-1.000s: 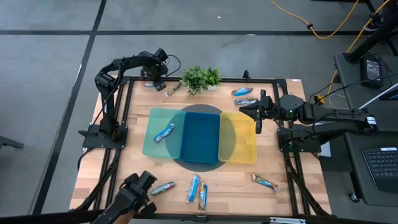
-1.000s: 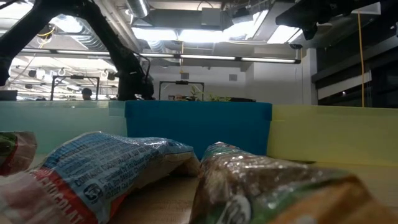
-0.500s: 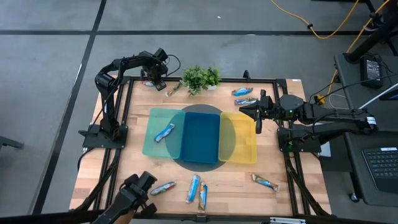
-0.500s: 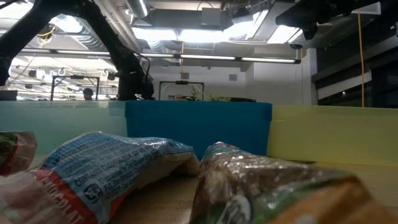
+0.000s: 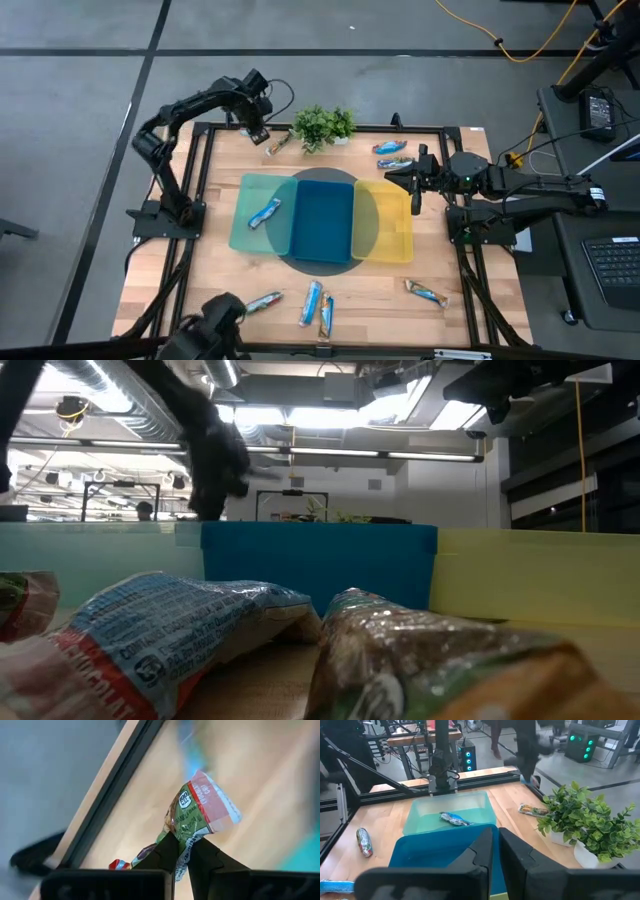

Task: Pick and place Granola Bars by type
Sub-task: Put the red granola bar into the blue bin

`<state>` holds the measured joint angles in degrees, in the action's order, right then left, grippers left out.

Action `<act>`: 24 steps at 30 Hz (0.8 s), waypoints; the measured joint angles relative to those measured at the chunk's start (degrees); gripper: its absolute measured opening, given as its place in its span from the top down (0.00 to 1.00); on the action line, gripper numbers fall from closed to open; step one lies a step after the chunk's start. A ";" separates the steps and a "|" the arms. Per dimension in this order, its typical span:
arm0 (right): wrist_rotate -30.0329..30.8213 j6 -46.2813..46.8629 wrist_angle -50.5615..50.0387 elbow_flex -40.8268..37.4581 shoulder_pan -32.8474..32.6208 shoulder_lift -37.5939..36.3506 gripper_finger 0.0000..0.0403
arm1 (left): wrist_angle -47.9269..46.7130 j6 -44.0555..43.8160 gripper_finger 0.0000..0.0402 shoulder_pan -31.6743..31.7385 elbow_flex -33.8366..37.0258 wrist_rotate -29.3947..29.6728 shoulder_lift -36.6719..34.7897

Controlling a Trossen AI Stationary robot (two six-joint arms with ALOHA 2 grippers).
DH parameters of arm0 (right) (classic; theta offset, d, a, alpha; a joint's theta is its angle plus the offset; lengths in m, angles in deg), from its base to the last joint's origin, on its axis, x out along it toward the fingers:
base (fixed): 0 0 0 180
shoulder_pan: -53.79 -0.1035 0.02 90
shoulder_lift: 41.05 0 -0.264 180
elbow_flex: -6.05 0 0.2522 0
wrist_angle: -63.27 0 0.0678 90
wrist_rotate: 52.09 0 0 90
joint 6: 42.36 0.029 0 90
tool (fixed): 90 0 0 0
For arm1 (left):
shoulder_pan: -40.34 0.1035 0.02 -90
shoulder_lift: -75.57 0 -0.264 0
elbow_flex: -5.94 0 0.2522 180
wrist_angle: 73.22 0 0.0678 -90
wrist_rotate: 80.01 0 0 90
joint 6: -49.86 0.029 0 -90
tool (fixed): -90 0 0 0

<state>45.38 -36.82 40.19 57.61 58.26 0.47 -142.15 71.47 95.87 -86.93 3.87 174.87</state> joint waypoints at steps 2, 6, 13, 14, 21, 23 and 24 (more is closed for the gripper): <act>0.01 -0.23 0.00 0.00 0.01 0.00 0.91 | 0.25 -0.78 0.96 -0.84 0.00 -5.94 -4.35; 0.01 -1.62 0.00 0.00 0.01 0.02 0.91 | 1.56 -2.62 0.96 -2.29 0.00 -17.64 -13.14; 0.06 -3.09 0.02 0.00 0.01 0.00 0.91 | 1.63 -3.06 0.96 -5.61 0.00 -37.64 -27.09; 0.04 -3.07 0.00 0.00 0.01 0.00 0.91 | 1.62 -3.06 0.96 -6.24 0.00 -39.88 -28.92; 0.04 -3.18 0.03 0.00 0.01 0.01 0.91 | 1.63 -3.81 0.96 -13.24 0.00 -41.84 -40.41; 0.06 -3.22 0.04 0.00 0.01 0.02 0.91 | 1.63 -3.63 0.96 -15.87 0.00 -39.09 -43.28; 0.04 -3.22 0.04 0.00 0.01 0.00 0.91 | 1.61 -3.31 0.96 -17.36 0.00 -36.87 -44.64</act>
<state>45.41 -40.04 40.24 57.61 58.28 0.47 -140.54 68.16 78.50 -86.93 -33.01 130.24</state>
